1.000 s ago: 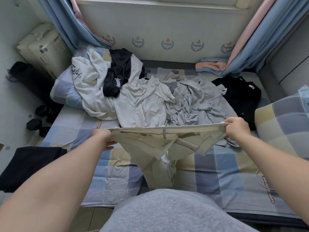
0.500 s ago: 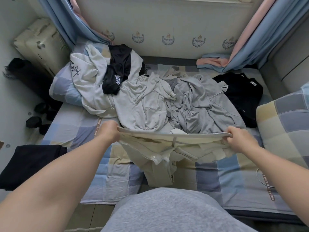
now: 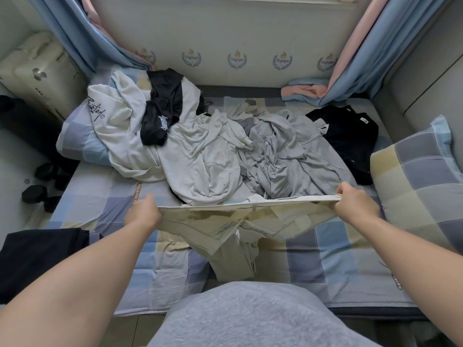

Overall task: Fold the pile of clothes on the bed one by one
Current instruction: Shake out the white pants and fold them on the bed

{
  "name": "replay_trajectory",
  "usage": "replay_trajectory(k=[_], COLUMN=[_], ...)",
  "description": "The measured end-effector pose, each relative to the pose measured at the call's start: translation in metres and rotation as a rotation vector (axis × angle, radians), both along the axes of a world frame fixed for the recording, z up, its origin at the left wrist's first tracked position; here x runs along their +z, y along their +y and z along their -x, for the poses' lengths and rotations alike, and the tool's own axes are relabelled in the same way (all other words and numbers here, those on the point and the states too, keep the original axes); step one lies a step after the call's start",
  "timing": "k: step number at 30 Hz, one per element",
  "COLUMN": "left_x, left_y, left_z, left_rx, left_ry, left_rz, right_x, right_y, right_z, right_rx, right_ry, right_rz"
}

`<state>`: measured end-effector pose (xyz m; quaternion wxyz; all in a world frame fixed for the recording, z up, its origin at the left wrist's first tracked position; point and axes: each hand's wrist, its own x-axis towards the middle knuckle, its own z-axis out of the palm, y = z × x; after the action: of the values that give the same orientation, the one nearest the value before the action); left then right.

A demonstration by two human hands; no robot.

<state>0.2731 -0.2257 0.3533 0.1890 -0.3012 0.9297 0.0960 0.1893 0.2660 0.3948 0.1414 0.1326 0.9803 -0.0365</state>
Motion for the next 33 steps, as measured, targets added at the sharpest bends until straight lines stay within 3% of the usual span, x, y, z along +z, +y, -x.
replay_trajectory(k=[2,5,10,12,18,22,25,31,33], left_x=[0.0,0.009,0.032,0.043,0.106,0.188,0.264,0.405,0.445], left_y=[-0.002,0.001,-0.007,-0.01,-0.018,-0.024,-0.027,-0.035,-0.037], left_z=[0.001,0.004,0.009,0.018,0.067,0.104,0.125,0.143,0.144], left_rx=[0.204,0.578,0.585,0.61,0.656,0.585,0.507,0.227,0.064], left_ry=[0.061,0.188,0.218,0.274,0.574,0.842,1.042,1.327,1.366], left_rz=[-0.187,-0.644,-1.11,-1.209,-1.38,-1.486,-1.54,-1.382,-1.196], right_x=[-0.001,0.0,0.01,0.015,0.066,0.134,0.195,0.335,0.382], right_y=[0.001,-0.006,-0.008,-0.01,-0.03,-0.046,-0.056,-0.079,-0.084], right_z=[0.0,-0.004,-0.004,0.001,0.033,0.066,0.093,0.133,0.14], right_rx=[-0.06,-0.328,-0.572,-0.596,-0.374,-0.143,-0.016,0.152,0.19], right_ry=[-0.049,-0.068,-0.09,-0.052,0.132,0.214,0.37,0.76,0.857], right_rz=[0.103,0.549,1.068,1.168,1.295,1.409,1.365,1.289,1.25])
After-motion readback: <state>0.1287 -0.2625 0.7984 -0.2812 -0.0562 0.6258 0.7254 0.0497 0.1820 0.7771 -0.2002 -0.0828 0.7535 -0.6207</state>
